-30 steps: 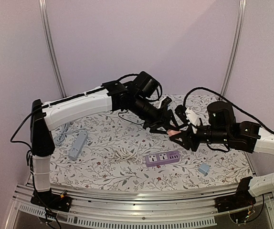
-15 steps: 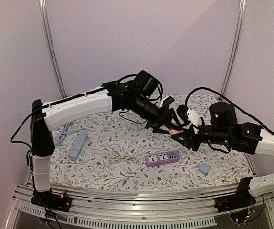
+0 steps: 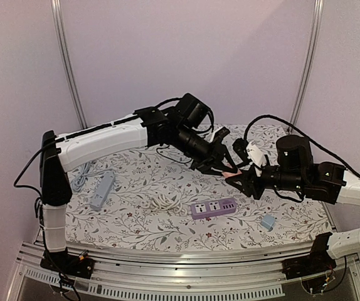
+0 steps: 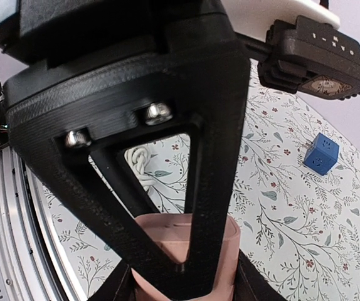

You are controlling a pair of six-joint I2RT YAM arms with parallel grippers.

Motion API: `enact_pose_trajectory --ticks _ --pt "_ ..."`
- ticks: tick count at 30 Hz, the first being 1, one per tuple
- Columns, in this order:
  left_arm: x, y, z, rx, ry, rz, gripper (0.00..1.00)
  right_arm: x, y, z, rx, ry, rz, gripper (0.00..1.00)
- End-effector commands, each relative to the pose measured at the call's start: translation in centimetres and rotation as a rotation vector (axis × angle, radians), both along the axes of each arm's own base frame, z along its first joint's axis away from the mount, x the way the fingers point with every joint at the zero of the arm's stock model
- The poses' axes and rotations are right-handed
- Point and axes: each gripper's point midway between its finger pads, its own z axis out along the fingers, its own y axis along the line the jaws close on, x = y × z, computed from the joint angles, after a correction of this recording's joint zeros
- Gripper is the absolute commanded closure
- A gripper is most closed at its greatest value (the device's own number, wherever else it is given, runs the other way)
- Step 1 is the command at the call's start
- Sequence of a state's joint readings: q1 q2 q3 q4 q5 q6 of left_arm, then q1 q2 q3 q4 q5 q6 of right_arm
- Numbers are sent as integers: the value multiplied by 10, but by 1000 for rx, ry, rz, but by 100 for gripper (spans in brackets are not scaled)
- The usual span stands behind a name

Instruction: Insert the plug

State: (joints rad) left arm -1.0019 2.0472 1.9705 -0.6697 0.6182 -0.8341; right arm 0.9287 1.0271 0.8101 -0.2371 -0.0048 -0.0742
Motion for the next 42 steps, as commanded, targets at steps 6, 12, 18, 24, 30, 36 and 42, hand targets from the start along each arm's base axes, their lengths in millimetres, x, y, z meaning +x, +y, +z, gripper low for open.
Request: enact_pose_trajectory --ticks 6,12,18,24,30,36,42 --pt "3 8 1 5 -13 25 100 12 -19 -12 6 55 -173 18" --pt "24 33 -8 96 -101 49 100 10 -40 -17 29 106 -278 1" --pt "39 61 -23 255 -343 -24 100 11 -63 -15 50 112 -388 1" --pt "49 78 -23 339 -558 -118 100 6 -72 -10 105 149 -424 1" --pt "28 85 -44 434 -752 -399 100 5 -74 -5 138 177 -445 1" --pt "20 87 -83 467 -722 -571 100 2 -75 -4 158 214 -454 1" --pt "22 82 -115 476 -690 -619 100 -1 -77 -2 183 265 -482 1"
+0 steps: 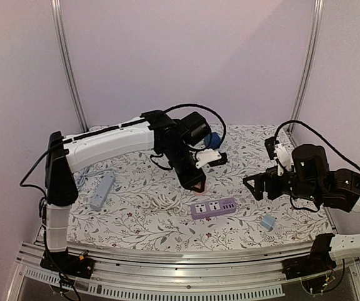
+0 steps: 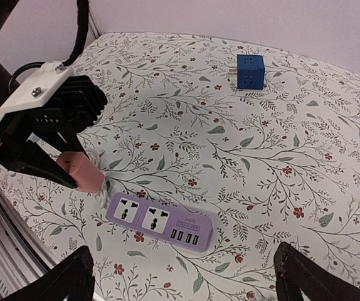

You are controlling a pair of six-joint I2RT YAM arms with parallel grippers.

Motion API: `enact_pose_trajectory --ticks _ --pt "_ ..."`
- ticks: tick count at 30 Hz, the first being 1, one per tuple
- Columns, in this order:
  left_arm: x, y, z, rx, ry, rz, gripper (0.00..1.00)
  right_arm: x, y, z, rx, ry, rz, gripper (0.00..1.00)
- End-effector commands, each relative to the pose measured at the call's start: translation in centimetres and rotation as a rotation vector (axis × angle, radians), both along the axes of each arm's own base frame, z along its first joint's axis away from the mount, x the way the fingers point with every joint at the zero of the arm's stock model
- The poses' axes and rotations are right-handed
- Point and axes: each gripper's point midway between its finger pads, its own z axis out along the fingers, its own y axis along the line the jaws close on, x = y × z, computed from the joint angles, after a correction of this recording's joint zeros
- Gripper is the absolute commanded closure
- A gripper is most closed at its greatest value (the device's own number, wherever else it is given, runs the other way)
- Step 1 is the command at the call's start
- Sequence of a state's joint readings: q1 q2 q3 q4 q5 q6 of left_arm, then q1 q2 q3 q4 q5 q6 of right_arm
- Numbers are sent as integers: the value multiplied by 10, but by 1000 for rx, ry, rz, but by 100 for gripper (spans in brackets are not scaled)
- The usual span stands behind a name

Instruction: Insert the plug

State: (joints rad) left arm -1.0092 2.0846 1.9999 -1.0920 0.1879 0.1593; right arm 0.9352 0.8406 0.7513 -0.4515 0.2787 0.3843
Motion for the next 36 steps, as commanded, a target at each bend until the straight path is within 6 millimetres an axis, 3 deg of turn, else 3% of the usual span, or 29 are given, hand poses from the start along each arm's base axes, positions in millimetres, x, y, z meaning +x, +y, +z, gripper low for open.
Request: enact_pose_trajectory --ticks 1,16,36 --pt "-2 -1 -33 53 30 -66 100 -4 -4 10 52 36 -35 1" --pt "11 -2 -80 104 19 -68 100 -10 -14 11 84 90 -82 1" --pt "18 -5 -96 93 -18 -72 100 -6 -2 3 69 117 -64 1"
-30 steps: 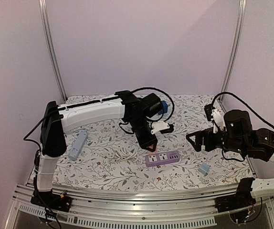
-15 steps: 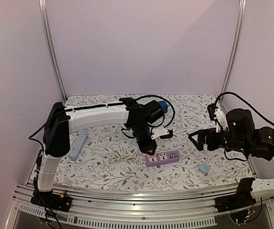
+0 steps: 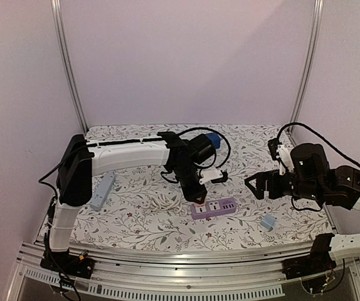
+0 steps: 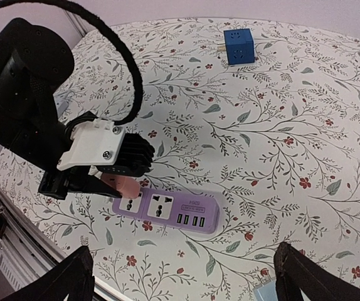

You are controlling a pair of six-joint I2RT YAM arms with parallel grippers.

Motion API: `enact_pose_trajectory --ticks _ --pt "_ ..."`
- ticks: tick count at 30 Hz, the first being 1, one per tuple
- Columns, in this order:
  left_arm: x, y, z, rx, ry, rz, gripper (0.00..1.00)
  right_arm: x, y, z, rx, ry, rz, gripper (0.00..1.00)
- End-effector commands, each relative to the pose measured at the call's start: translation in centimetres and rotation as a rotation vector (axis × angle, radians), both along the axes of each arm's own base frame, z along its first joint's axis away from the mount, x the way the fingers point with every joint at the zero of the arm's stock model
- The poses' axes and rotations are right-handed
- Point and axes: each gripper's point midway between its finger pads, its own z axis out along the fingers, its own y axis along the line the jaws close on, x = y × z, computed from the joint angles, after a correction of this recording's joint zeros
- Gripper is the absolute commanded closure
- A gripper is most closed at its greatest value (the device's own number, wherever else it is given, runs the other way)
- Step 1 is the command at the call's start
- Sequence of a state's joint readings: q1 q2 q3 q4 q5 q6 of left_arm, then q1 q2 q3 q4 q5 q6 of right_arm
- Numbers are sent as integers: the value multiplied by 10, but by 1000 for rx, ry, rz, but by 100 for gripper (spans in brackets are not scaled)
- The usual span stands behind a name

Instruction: Insert the plug

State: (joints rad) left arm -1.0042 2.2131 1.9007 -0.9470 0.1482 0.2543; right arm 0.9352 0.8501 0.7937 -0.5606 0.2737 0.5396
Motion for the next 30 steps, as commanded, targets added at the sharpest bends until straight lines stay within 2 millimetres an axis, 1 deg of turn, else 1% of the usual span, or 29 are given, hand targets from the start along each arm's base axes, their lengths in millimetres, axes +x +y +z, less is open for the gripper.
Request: enact_pose_trajectory --ticks 1,12,17,20,22,24,26,30 --pt "3 0 -11 -3 5 -5 100 0 5 9 21 -6 12 1" --pt "2 5 -16 0 -11 -14 100 0 5 5 19 9 6 1" --pt "0 11 -26 28 -30 -22 100 0 6 2 11 18 4 1" --pt "2 12 -28 33 -51 -10 100 0 6 -1 2 26 2 1" --pt "4 12 -27 30 -72 0 100 1 2 -5 -16 35 -20 1" --pt "8 12 -24 27 -104 11 99 4 -9 -12 -50 54 -81 1" --pt "9 12 -20 23 -131 19 96 5 -19 -21 -92 81 -141 1" --pt "12 15 -18 29 -181 38 89 5 -28 -38 -142 128 -196 1"
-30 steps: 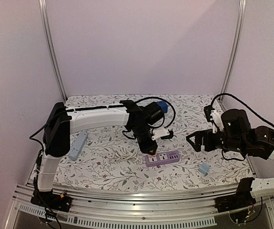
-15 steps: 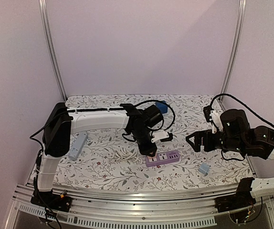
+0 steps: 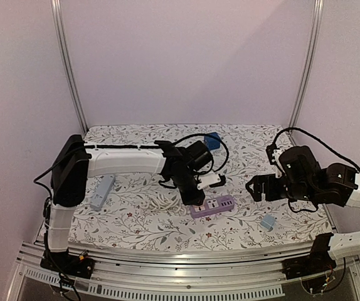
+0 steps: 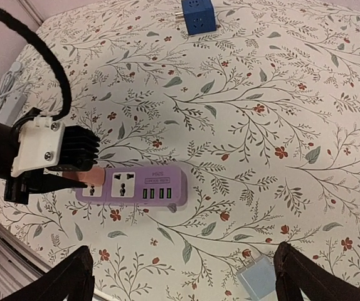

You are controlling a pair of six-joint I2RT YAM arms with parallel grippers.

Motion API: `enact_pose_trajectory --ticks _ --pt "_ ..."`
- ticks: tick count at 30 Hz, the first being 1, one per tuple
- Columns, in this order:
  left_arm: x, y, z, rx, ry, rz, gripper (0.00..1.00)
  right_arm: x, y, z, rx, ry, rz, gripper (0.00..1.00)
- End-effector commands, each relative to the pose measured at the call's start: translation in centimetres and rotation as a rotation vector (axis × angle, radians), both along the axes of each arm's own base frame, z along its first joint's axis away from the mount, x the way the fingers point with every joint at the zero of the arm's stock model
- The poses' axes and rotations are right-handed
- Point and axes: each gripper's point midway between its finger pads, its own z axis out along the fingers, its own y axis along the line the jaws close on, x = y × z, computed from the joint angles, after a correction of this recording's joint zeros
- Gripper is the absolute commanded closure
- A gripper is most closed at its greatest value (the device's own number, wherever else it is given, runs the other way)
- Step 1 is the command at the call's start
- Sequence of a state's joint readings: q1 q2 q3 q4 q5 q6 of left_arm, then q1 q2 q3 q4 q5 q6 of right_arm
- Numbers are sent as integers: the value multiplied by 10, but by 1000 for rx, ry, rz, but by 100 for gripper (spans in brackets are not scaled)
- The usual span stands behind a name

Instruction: Insert the plug

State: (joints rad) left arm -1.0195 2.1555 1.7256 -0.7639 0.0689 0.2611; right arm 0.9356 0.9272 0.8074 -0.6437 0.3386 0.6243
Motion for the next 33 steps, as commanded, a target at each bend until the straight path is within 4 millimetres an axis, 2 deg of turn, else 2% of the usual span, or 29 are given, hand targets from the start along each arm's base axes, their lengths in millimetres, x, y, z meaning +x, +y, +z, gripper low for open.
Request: enact_pose_trajectory --ticks 1,10,12,16,18,20,22,25,31,33 --pt "7 12 -2 47 -86 37 88 0 -19 -13 -64 49 -110 1" --pt "-1 7 5 25 -103 26 66 1 -33 -26 -106 66 -190 1" --pt "-2 5 7 19 -105 24 56 2 -41 -31 -111 85 -232 1" --pt "-1 1 18 -8 -112 32 24 9 -52 -39 -91 144 -301 1" --pt "1 -2 24 -21 -123 34 15 13 -59 -47 -72 204 -336 1" --pt "4 -6 33 -41 -133 38 13 16 -64 -53 -69 248 -358 1" --pt "6 -8 41 -57 -142 45 5 18 -67 -59 -74 289 -380 1" --pt "8 -11 54 -85 -155 50 1 18 -74 -75 -72 390 -415 1" --pt "15 -15 85 -142 -191 83 1 11 -85 -96 -127 538 -467 1" --pt "17 -16 97 -165 -204 96 1 9 -82 -99 -115 581 -463 1"
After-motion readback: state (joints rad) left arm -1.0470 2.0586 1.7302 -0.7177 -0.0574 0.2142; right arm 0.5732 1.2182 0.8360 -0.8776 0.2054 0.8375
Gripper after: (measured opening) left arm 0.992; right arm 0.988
